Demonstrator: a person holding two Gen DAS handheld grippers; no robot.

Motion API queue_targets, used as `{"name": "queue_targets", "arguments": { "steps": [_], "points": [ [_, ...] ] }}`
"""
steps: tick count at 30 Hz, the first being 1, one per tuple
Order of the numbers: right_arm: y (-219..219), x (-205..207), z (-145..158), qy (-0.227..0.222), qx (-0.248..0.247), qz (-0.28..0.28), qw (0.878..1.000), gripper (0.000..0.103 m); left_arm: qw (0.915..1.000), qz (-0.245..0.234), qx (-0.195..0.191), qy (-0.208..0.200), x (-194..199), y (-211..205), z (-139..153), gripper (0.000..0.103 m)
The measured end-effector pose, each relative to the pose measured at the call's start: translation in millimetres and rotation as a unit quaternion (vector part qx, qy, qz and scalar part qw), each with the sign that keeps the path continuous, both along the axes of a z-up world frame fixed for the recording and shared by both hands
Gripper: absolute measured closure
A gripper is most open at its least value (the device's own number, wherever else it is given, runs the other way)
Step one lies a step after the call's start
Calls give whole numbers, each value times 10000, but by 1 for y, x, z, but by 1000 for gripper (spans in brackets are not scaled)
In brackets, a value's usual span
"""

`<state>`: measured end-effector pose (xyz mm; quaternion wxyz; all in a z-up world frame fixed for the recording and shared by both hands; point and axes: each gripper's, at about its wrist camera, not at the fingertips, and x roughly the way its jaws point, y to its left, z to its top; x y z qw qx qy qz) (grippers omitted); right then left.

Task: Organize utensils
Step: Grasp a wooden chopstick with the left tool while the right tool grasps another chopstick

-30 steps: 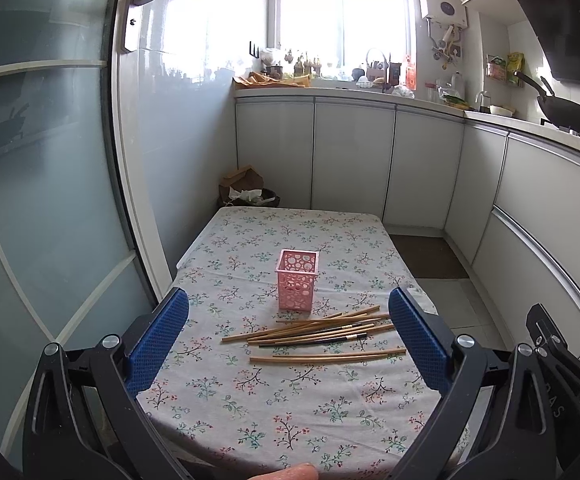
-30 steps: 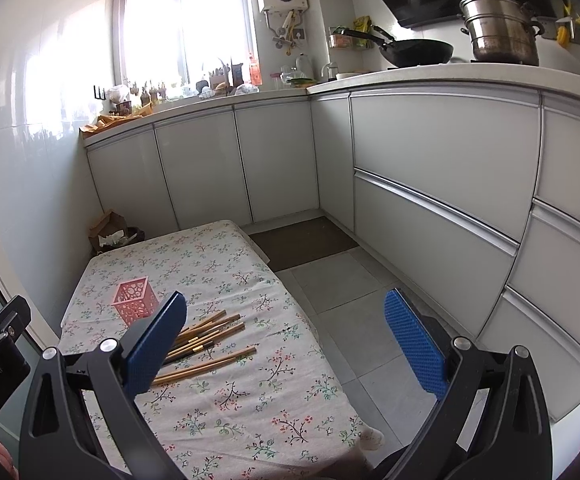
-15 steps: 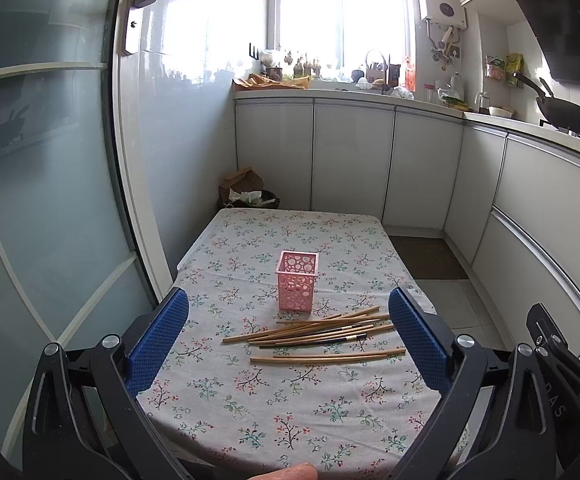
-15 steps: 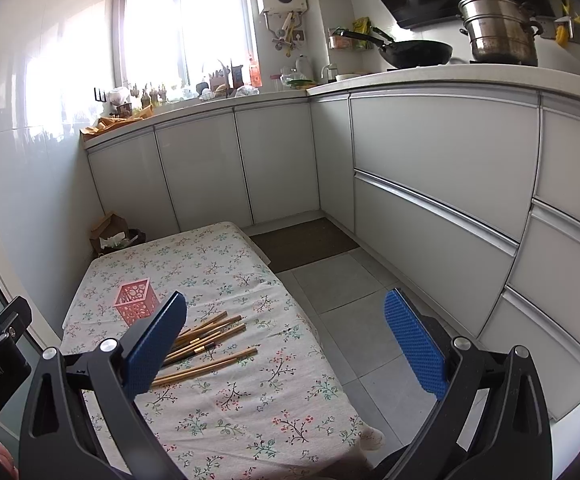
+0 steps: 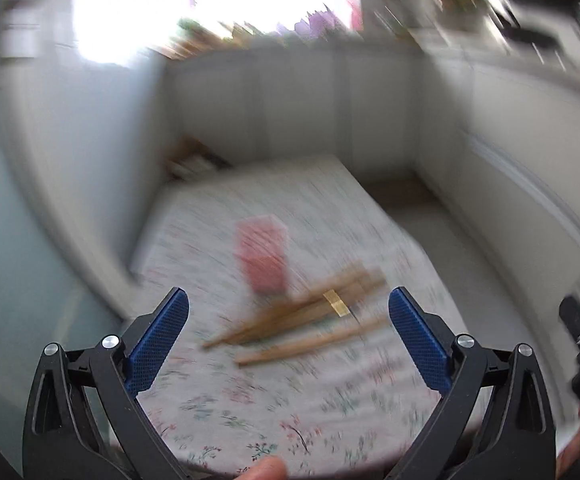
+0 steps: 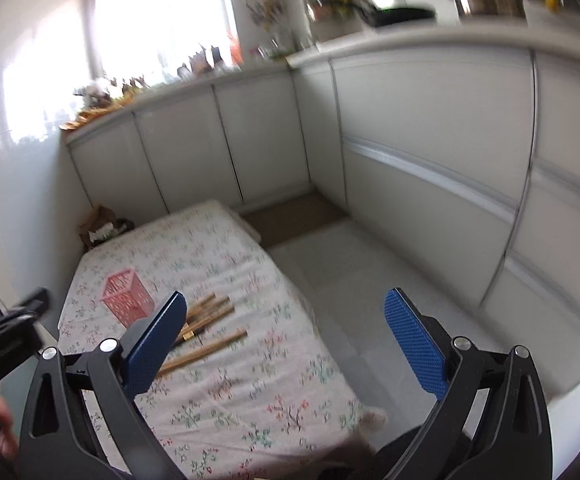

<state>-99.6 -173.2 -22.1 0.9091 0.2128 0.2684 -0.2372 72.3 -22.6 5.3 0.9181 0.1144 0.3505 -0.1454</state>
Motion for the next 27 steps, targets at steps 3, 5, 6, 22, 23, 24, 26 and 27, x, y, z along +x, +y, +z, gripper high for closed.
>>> {"name": "queue_targets", "arguments": {
  "steps": [3,5,6,22,23,24,26,27],
  "points": [
    [-27,17,-34,268,813,191,9961,7,9923,-805,130,930,56,-23,-26,7],
    [-44,28,-58,410,1351,277,9896,7,9868,-1127,217,1143,76,-38,-33,7],
    [-52,34,-71,479,1600,300,9855,7,9816,-1348,234,1335,86,-47,-38,7],
    [-90,91,-179,1003,2612,597,9582,7,8957,-2334,2008,3207,201,-162,-174,49],
    [-90,93,-181,1035,2619,610,9576,7,8927,-2374,2051,3234,204,-163,-179,52],
    [-90,95,-183,1055,2624,616,9572,7,8894,-2426,2084,3265,206,-165,-184,60],
    [-91,98,-186,1071,2638,611,9567,7,8847,-2528,2180,3254,207,-168,-191,69],
    [-92,98,-186,1070,2629,610,9569,7,8826,-2565,2238,3243,207,-170,-194,71]
  ]
}}
